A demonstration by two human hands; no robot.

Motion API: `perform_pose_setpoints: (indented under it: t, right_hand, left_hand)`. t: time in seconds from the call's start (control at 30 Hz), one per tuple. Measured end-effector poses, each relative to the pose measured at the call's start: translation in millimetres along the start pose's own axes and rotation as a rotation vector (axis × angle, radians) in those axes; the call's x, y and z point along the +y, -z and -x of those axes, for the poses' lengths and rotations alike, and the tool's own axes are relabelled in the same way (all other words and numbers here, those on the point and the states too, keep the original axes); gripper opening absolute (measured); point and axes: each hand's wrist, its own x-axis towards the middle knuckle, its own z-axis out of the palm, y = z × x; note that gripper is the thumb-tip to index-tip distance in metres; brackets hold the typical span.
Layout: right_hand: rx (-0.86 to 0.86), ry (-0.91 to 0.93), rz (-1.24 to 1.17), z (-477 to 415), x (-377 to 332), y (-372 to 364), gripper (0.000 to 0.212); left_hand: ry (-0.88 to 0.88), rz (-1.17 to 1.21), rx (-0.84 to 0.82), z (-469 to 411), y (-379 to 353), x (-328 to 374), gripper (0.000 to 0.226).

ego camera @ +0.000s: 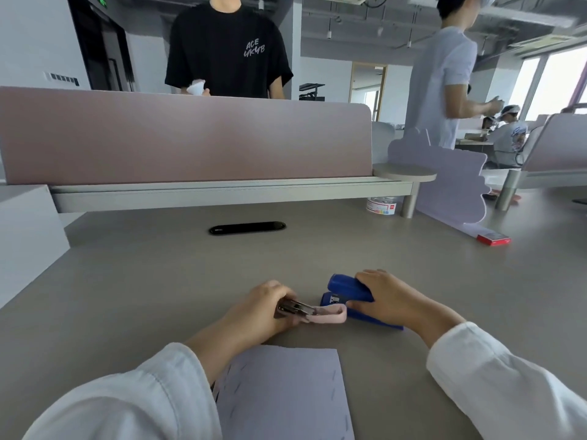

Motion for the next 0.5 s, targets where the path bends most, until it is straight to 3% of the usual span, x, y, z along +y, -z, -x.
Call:
perform_pose_setpoints:
  t: [0.03,0.13,0.23,0.5]
  right_hand:
    - [0.045,0.025,0.011,0,1,-1,0.022]
    - [0.240,0.177,-0.005,3,-3,-1,0.042]
    - [0.321,0.304,0.011,9,-13,2,0.036]
    - [0.269,0.335,0.093,12,-23,-3,0.030]
  left_hand:
    - [-0.007,-0.001,0.012,0,2,-3,0.039]
    - [-0.035,0.013,0.007,-1,5,-8,0.030]
    - [-0.049,0.080,0.008,-1,5,-8,0.018]
    - [0.023,0.185,0.017,-3,6,-11,0.020]
